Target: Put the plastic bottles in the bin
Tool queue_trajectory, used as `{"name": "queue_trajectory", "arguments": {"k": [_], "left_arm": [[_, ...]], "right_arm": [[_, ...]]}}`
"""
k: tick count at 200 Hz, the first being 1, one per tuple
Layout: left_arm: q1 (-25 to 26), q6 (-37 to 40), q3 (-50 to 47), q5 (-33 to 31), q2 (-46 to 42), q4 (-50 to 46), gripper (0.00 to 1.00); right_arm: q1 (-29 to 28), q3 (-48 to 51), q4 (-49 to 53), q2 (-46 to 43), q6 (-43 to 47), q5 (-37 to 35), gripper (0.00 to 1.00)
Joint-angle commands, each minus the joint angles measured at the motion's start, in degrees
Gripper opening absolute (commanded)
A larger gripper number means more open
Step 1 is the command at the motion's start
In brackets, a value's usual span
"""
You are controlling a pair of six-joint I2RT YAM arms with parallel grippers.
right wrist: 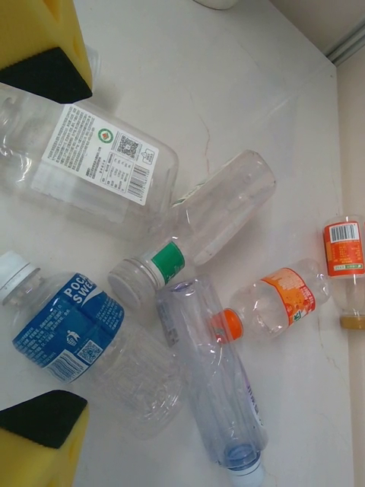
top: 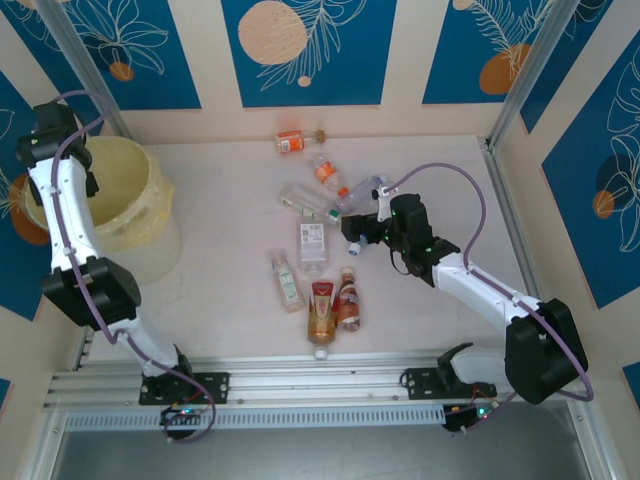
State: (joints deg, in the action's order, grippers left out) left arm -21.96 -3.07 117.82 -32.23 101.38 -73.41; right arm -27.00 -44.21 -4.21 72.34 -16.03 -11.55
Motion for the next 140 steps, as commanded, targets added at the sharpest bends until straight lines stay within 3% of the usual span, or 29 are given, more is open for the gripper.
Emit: {"name": "queue_trajectory", "arguments": {"k": [1,36,55,81,94,140], "left_arm": [[-0.24,0.30,1.52,-0.52,1.03,-1.72,0.01],[-0.20,-0.88,-2.22,-8.44,1.80,-1.03,0.17],[-0.19,-1.21,-5.65,-7.59,1.01,1.75,0.27],[-0.18,-2.43,-7.95,-1.18,1.39,3.19,0.35],[-0.12,-3.35,-8.28,-1.53,2.05,3.18,0.38],[-0.10,-3.74,-10.16,-2.63,3.53,3.44,0.65]], "right_arm": [[-0.16,-1.31,0.20,-0.07,0.13,0.19,0.99],[-0.16,-1.59,-0.08,0.26,0.92,-0.04,0.99],[-0.15,-2.35,0.17,0.77,1.46,0.43,0.99],[-0.17,-2.90,0.22,1.40,1.62,1.09,0.99],[-0.22,-2.99,0.12,1.70,1.29,1.30,0.99],[-0.42,-2.74,0.62,1.80,0.92,1.66,0.99]]}}
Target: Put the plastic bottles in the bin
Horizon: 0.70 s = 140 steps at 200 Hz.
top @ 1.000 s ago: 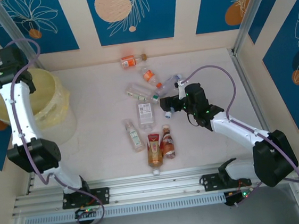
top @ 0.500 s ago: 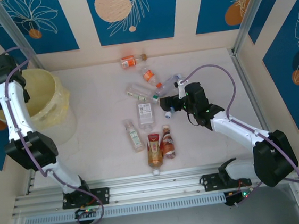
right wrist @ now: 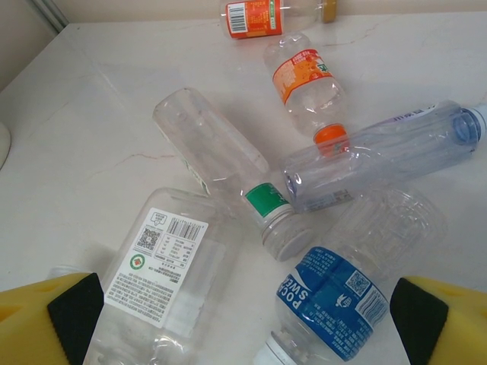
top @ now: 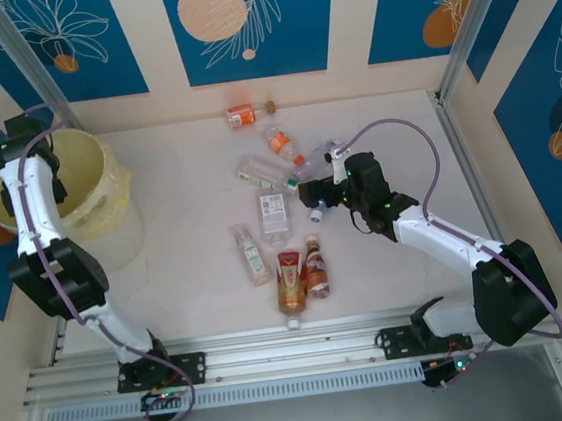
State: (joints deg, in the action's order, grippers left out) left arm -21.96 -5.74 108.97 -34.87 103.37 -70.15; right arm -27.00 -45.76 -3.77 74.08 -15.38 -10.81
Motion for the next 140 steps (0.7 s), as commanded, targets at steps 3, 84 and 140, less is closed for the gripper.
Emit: {"name": "queue_trajectory", "arguments": {"k": [3,84,140], "left_arm": [[-0.10,-1.11,-1.50,-0.20,1.64,0.20,0.66],[0.50,-1.10,2.82,7.73,0.09,0.44,0.85],[3.62,-1.70,3.57,13.69,-7.49,4.80,1.00]], "right_arm": [[-0.42,-1.18,0.29,0.09,0.29,0.88,0.99],[-0.75,-2.05,1.99,0.36,0.53,0.99,0.99],[-3.18,-1.09,3.72,0.00,-4.53,-3.60,0.99]]}}
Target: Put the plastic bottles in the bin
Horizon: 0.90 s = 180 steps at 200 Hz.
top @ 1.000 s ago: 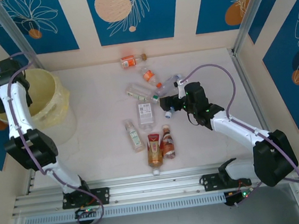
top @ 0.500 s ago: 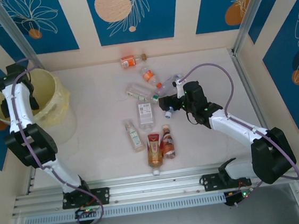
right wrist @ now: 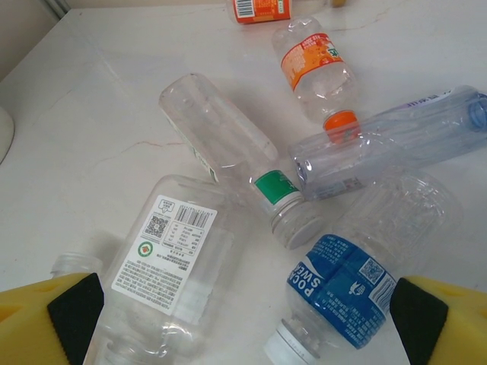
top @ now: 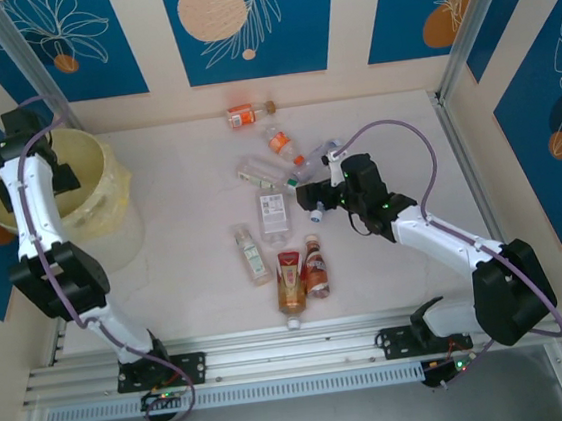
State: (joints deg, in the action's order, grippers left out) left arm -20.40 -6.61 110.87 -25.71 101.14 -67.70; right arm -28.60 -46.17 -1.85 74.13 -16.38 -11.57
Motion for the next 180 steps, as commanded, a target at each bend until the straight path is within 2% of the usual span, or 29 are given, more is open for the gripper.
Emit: {"name": "queue_trajectory", "arguments": {"k": [1,41,62,98,113,149,167,180], "left_arm": [[2.18,-0.89,1.60,4.62,-5.48,2.47,1.00],[8.06,-2.22,-3.49,6.93,-15.15,11.53,1.00],[11.75,-3.39,-7.66,11.34,-20.51,17.59,1.00],[17.83,-7.82,-14.07,24.73,-27.55,25.19,1.00],[20.16,-9.50,-17.51,32.89,-29.99,28.23,1.00],[22.78,-15.62,-27.98,52.32,-35.75,38.64,1.00],[24.02,-19.46,-32.96,59.66,-37.43,44.15,1.00],[25.16,-20.30,-35.61,62.58,-37.93,45.96,1.00]], "right_arm": [[-1.70,-0.67,1.91,-0.04,-3.68,-2.93,0.99],[-6.27,-2.13,9.20,-0.26,-9.97,-7.48,0.98],[-8.66,-3.29,12.78,-0.30,-11.74,-10.00,0.98],[-13.12,-4.95,19.18,-0.04,-19.13,-15.75,0.94],[-15.24,-5.82,22.71,0.56,-23.54,-18.10,0.91],[-19.10,-10.06,32.05,4.45,-31.35,-17.70,0.89],[-21.72,-13.59,38.06,7.54,-33.90,-18.55,0.88],[-23.41,-15.87,40.44,9.83,-34.16,-18.33,0.87]]}}
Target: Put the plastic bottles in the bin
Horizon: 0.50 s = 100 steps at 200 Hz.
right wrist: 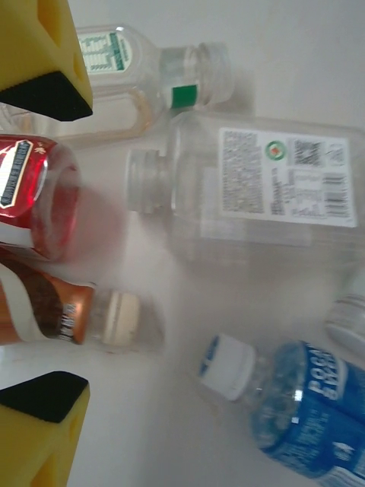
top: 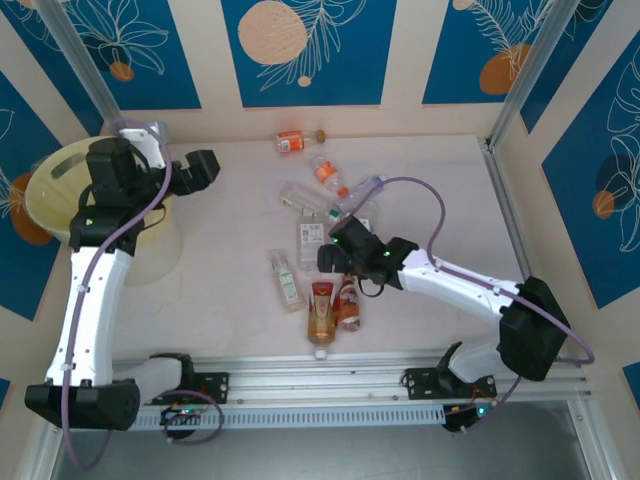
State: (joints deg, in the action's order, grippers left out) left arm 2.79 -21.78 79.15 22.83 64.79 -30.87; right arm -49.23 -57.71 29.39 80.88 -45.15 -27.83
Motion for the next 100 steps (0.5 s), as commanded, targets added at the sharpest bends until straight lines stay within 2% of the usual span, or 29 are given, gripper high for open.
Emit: {"name": "queue_trajectory", "arguments": {"k": [1,40,100], "left_arm": [[2.05,-5.08,-4.08,14.19,-1.59,9.10,1.00],[3.08,-3.32,-8.21,11.26,-1.35,7.47,1.00],[3.07,-2.31,-9.65,9.69,-0.54,3.93,1.00]], "right_arm": [[-2.87,-4.51,9.29,3.24,-5.39,-2.02,0.87],[-5.97,-10.36,12.28,10.43,-4.76,0.24,0.75],[-7.32,-13.82,18.07,16.70,-6.05,6.22,0.75]]}}
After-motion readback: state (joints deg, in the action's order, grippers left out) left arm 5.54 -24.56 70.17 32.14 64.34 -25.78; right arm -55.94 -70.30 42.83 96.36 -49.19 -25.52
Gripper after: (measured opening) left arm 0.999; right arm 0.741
